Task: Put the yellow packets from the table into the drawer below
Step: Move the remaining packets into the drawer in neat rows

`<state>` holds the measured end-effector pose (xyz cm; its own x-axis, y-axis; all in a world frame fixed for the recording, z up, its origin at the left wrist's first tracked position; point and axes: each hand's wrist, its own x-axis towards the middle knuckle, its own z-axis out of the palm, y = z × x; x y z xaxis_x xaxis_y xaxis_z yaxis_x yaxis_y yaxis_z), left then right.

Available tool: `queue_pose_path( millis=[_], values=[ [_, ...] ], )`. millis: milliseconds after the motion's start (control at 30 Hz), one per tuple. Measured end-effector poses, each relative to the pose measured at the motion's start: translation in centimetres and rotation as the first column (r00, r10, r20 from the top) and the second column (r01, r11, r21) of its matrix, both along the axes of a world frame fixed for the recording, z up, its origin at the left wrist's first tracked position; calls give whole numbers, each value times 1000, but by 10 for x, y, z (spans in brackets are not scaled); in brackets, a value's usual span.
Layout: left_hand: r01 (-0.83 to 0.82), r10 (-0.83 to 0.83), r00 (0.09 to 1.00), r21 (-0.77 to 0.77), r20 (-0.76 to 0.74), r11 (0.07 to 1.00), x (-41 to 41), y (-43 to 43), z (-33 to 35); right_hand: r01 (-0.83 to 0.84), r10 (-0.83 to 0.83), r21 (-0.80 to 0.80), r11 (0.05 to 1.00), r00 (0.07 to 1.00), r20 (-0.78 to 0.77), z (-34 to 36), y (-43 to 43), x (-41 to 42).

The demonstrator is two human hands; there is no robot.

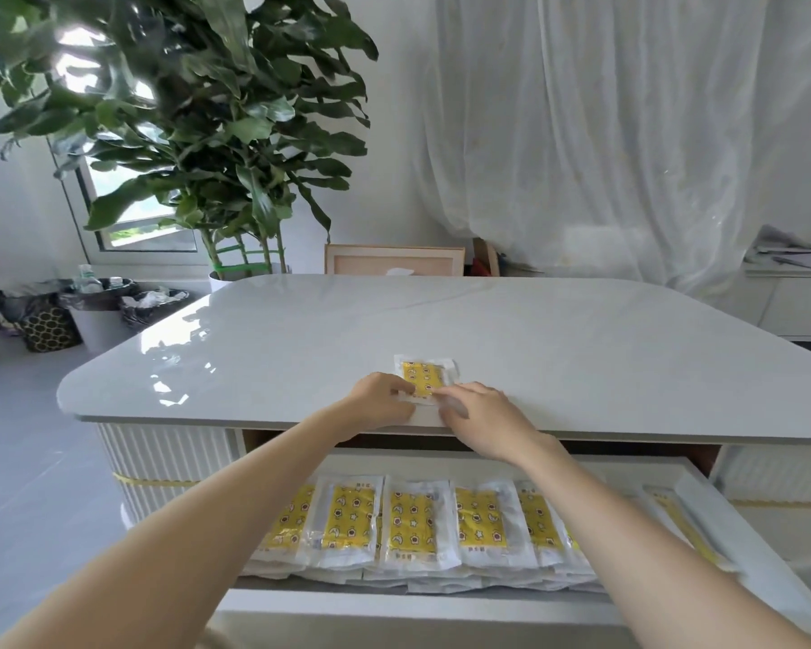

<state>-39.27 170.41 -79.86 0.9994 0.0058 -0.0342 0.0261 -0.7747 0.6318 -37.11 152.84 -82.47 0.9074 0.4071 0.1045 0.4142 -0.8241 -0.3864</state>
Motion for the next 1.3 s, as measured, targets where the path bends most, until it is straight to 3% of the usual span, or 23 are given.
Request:
queue_pose_path(
  millis=[167, 367, 467, 667, 933, 1033, 1133, 1233, 1300],
  values=[
    [-203, 194, 979, -229, -61, 952, -14, 9, 4, -67, 67, -5, 998, 996, 61, -1, 5, -28],
    [-223, 208, 971, -127, -118, 967, -34, 5, 1, -108, 89, 55, 993, 960, 267, -10, 5, -48],
    [-289, 262, 954, -212, -146, 934, -32, 4, -4, -96, 47, 137, 986, 945, 324, -16, 6, -50],
    [-373, 266, 918, -414, -295, 830, -36, 9, -1, -93, 17, 287, 953, 966, 257, -16, 0, -53],
    [-350, 158, 903, -469, -400, 811, -46, 14, 3, -119, 71, 261, 958, 980, 186, -6, -6, -61],
    [-335, 124, 902, -492, -413, 803, -46, 25, 3, -68, 53, 308, 949, 997, 56, 0, -9, -62],
    [-280, 34, 883, -468, -468, 839, -49, 38, 4, 108, -17, 438, 892, 978, -207, 7, -10, -61],
    [-207, -55, 846, -423, -530, 882, -54, 44, 3, 280, 71, 514, 811, 825, -561, 9, -16, -63],
    [-167, -71, 832, -371, -550, 913, -57, 42, 1, 274, 146, 531, 802, 771, -619, 5, -19, -65]
  ],
)
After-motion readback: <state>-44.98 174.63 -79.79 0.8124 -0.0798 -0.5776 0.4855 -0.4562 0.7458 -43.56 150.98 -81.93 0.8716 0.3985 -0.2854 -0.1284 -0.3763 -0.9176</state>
